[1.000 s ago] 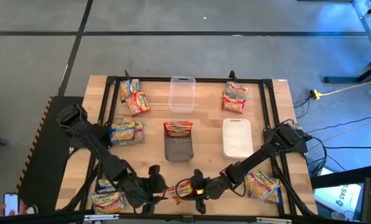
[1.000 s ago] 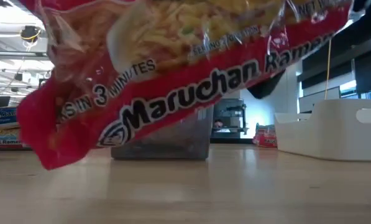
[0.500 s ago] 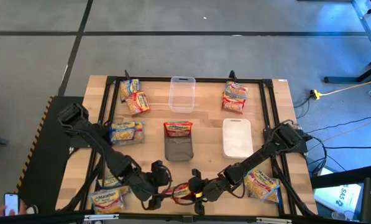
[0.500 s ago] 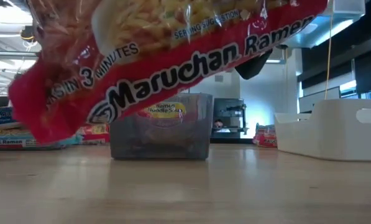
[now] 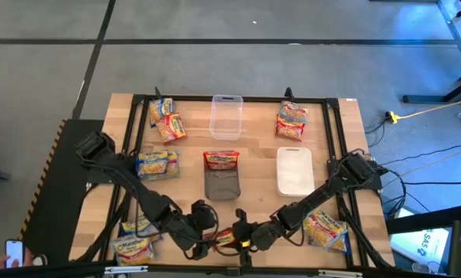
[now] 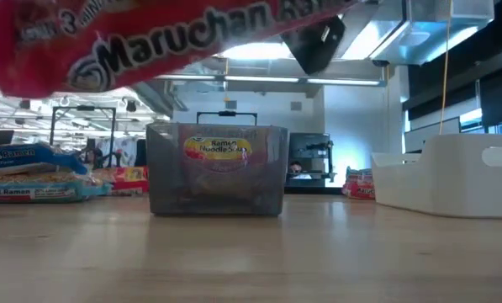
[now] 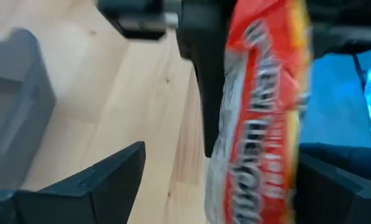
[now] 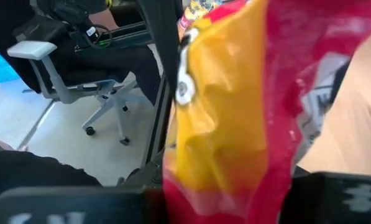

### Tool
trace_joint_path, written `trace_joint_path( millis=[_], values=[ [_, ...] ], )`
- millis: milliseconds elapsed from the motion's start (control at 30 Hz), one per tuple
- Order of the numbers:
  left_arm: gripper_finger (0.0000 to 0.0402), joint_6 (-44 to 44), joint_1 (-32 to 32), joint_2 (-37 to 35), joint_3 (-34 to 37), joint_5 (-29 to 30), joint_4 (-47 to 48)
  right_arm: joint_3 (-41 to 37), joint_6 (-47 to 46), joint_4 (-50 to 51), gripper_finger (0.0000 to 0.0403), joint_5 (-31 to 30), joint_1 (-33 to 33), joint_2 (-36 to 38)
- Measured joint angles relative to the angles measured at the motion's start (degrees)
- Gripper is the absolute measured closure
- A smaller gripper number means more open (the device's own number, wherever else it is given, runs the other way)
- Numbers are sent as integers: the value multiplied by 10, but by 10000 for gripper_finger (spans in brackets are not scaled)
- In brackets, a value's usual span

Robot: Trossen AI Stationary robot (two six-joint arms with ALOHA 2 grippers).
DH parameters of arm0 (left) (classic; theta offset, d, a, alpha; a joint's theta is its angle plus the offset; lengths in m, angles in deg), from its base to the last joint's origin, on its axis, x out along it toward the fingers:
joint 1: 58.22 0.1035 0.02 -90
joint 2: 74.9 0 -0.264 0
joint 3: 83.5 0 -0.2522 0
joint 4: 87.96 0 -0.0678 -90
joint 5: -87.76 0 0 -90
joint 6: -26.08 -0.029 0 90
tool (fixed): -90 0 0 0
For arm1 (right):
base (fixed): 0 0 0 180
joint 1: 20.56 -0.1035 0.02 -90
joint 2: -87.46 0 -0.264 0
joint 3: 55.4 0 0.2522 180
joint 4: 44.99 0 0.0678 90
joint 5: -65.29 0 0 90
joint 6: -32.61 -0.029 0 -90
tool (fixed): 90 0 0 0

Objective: Sort Maruchan noodles
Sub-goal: Put the red noodle pack into the gray bin

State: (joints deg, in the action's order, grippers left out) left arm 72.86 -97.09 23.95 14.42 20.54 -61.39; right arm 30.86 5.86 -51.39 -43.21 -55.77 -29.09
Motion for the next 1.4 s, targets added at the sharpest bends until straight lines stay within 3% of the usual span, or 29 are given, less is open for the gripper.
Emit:
trace_joint_path(
  millis=[167, 367, 567, 800, 1133, 1400],
  values=[
    [109, -13, 12, 8, 0, -31, -4, 9, 13, 23, 307, 6, 8, 0],
    [192, -48, 18, 8, 0, -49, -1, 9, 16, 25, 294, 30, 27, 0],
    [252, -80, 23, 6, 0, -58, 17, 9, 32, 30, 240, 82, 47, 0],
    [264, -85, 25, -21, 0, -48, 65, 9, 50, 57, 165, 150, 67, 24],
    [265, -146, 36, -114, 0, -10, 132, 11, 47, 274, 152, 112, 49, 142],
    [265, -218, 103, -129, 0, -37, 159, 11, -7, 440, 154, -43, -17, 175]
  ],
)
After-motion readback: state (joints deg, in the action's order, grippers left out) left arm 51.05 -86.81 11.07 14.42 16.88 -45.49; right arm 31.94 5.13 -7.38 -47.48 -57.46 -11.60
